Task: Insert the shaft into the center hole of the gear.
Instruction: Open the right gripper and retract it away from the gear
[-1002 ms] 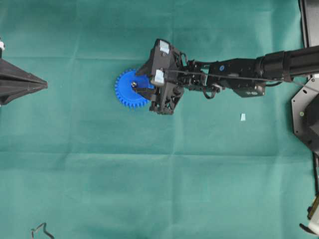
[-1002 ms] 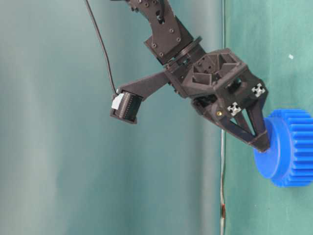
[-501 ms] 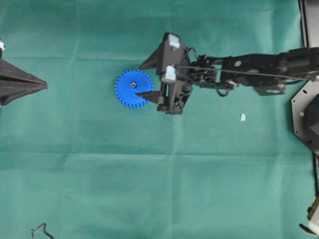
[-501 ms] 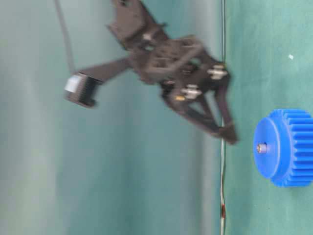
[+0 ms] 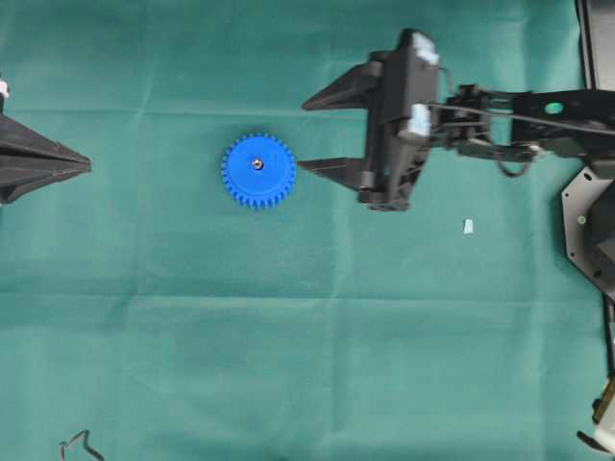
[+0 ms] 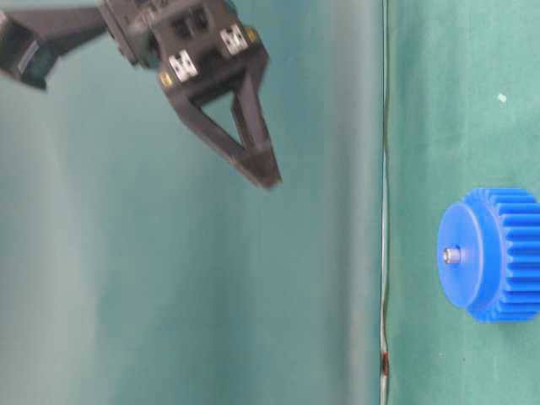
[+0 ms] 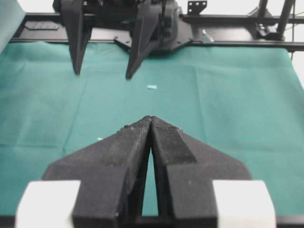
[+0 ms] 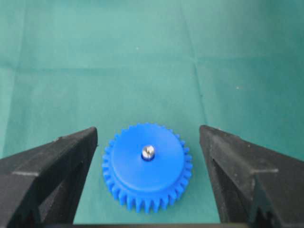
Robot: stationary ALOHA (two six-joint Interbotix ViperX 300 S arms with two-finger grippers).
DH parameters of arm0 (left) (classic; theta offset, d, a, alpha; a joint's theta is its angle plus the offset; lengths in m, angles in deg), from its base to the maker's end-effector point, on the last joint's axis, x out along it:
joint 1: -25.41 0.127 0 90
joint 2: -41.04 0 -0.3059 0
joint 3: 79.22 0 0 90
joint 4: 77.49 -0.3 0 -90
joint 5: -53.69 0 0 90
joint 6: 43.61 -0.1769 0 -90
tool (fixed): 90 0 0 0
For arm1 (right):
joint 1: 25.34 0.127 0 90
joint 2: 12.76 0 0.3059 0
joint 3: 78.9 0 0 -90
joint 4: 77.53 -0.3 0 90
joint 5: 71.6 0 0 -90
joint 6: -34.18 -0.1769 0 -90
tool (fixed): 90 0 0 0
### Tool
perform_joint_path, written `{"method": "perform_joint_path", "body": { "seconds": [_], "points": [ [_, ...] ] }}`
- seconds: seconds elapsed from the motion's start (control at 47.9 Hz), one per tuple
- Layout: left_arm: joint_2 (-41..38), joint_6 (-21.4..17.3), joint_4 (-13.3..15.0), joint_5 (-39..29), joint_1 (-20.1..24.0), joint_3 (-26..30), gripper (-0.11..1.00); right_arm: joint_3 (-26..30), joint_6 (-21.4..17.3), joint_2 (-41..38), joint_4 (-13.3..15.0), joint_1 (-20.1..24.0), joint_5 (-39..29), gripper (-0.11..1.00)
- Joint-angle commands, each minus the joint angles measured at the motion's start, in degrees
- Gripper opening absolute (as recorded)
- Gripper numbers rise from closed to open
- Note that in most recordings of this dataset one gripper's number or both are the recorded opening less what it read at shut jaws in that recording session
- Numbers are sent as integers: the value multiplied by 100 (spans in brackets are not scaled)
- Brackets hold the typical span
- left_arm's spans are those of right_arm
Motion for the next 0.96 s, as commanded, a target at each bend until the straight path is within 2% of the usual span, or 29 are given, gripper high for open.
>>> {"method": "perform_joint_path", "body": {
  "seconds": [0.0, 0.355, 0.543, 0.94],
  "points": [
    [-26, 9, -18, 35, -18, 149, 0, -132, 9, 396, 9, 0, 167, 90],
    [9, 9, -18, 35, -9, 149, 0, -1125, 9, 1696, 26, 9, 422, 90],
    [18, 9, -18, 35, -9, 141, 0, -1485, -9, 2092, 9, 0, 431, 90],
    [18, 18, -18, 18, -9, 141, 0, -1556, -18, 2162, 0, 0, 483, 90]
  ]
}}
